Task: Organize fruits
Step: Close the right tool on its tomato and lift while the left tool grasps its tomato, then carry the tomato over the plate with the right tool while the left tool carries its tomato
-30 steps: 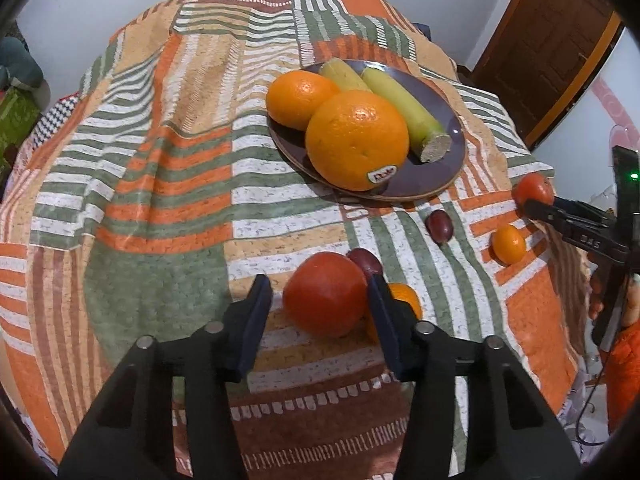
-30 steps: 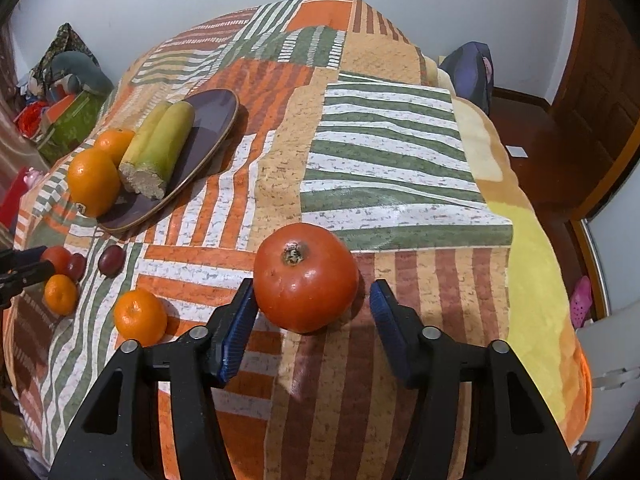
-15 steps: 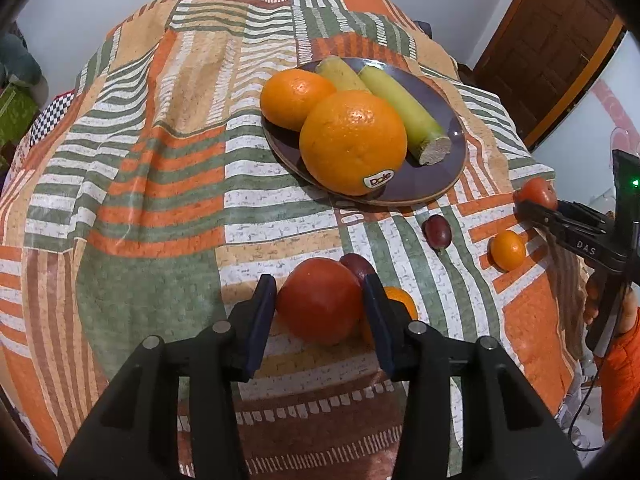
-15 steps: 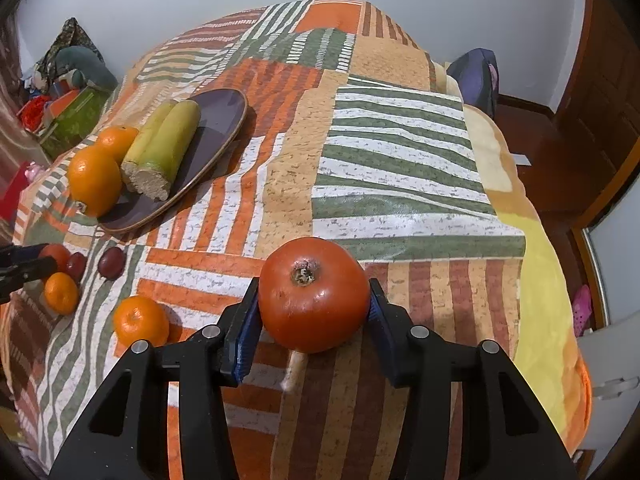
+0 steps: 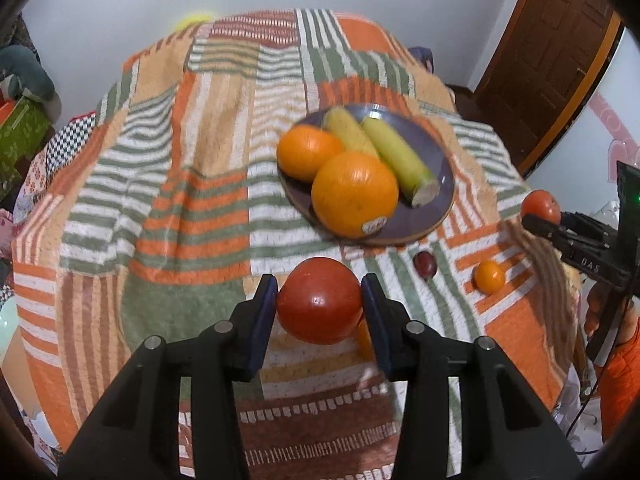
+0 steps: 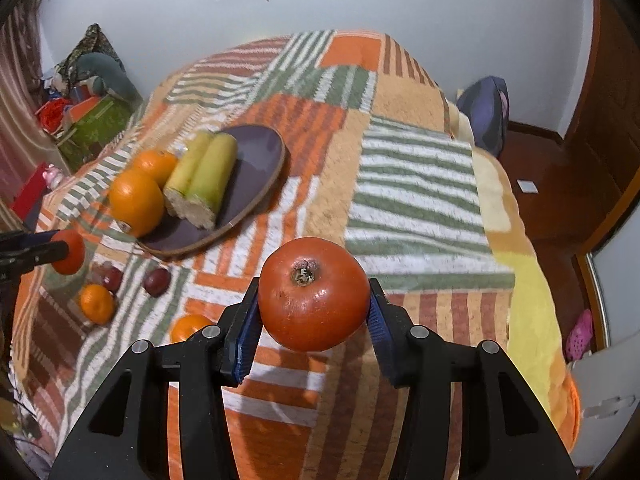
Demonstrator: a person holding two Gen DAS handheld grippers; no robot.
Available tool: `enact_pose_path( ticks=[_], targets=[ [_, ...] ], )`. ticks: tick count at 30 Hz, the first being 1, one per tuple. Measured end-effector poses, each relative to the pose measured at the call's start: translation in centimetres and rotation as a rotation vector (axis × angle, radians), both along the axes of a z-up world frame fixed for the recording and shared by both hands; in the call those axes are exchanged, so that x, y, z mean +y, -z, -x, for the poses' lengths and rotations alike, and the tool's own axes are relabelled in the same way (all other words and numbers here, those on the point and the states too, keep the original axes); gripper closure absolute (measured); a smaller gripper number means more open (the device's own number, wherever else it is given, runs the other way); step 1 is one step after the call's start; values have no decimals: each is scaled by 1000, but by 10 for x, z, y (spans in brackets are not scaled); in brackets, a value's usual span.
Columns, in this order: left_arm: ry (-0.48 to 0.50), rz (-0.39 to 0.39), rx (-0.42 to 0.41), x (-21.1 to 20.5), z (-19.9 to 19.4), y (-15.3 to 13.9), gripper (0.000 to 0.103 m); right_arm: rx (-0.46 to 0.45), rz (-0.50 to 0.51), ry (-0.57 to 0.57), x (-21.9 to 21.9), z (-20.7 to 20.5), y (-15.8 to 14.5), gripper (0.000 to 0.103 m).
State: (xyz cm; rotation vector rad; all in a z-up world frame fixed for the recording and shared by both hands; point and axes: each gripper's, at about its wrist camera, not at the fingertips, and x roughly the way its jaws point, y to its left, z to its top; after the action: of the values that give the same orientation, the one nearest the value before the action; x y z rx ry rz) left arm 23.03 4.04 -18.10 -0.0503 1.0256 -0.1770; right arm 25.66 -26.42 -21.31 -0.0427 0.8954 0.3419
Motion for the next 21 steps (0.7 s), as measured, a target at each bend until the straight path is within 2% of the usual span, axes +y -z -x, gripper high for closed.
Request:
enact_pose_path(
  ticks=[10, 21],
  targets=[
    [33, 9, -83, -20, -24, -33, 60, -81, -16, -48, 24, -16, -27, 58],
    [68, 17, -126, -43, -64, -47, 60, -121, -24, -95, 58, -53, -35, 58]
  ],
)
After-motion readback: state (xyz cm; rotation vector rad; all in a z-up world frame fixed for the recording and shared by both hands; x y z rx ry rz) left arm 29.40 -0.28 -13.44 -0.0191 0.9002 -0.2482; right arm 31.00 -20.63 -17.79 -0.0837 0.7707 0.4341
